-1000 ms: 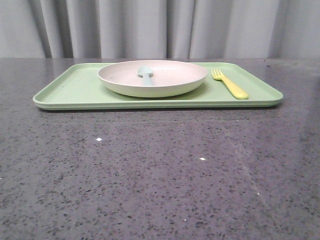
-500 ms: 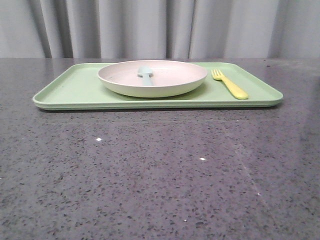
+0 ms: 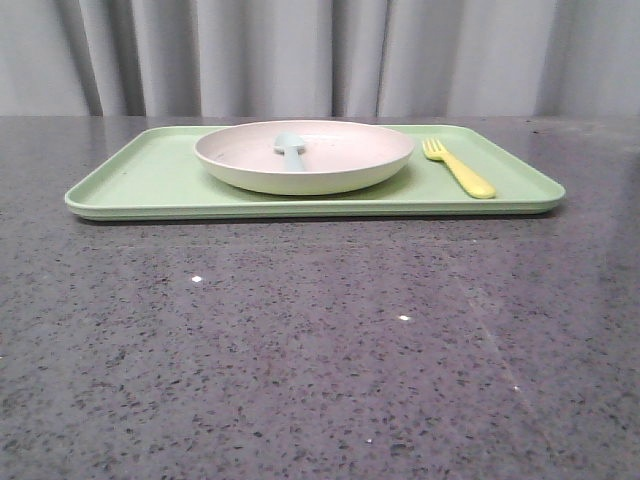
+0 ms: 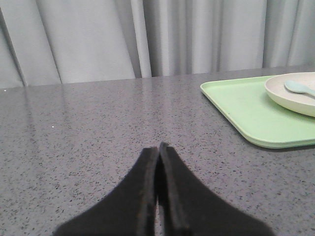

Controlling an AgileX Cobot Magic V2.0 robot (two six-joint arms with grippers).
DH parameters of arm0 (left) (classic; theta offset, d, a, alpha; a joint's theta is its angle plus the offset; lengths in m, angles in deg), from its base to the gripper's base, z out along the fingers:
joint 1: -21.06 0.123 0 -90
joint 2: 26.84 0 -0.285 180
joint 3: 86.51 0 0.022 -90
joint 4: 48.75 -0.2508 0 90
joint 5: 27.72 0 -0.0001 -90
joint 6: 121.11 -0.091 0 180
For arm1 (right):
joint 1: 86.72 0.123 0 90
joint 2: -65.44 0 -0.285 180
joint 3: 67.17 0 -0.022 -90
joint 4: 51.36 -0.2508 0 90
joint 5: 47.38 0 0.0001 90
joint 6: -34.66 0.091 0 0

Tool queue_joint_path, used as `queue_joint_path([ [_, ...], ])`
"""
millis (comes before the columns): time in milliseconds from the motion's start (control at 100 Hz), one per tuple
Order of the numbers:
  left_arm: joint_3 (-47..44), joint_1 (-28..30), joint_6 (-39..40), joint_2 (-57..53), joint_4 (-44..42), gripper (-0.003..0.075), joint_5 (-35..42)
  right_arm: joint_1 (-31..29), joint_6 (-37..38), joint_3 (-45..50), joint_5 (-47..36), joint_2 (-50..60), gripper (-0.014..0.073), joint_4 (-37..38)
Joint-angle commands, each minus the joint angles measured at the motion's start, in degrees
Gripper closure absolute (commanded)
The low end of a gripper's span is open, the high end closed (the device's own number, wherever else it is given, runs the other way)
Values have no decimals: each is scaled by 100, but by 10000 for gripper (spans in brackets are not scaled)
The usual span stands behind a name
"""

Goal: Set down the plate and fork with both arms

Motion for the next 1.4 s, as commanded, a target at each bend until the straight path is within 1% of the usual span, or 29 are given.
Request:
queue_joint_path([
  [0,-85,6,69,-160,-12,741,474,-31,0,-137,-336,-43,712,173],
  [470,-85,6,69,-160,-12,741,474,-31,0,-137,-314,-43,712,173],
  [620,-85,6,69,-160,-12,741,474,-31,-208,-31,-443,92,712,44],
  [710,-85,6,69,-160,-12,741,474,-31,-514,253,-815,274,712,-154],
  [790,-85,6,69,-160,-12,741,474,-69,-1009,626,-1337,488,712,-456],
  [1000,-85,6,69,-160,-12,741,474,-510,-2629,1719,-2917,1298,712,-1750],
  [1070,-85,6,69,-160,-12,741,474,-703,-3057,2029,-3290,1569,712,-2131],
  [1130,-85,6,69,-160,-12,741,474,-852,-3165,2259,-3474,1767,712,-2278],
  [1200,-85,6,69,-160,-12,741,474,-963,-3165,2471,-3611,1995,712,-2278],
  [1320,-85,6,69,-160,-12,741,474,-983,-3165,2773,-3736,2335,712,-2278],
  [1390,-85,6,69,-160,-12,741,474,-983,-3165,2925,-3838,2323,712,-2272],
])
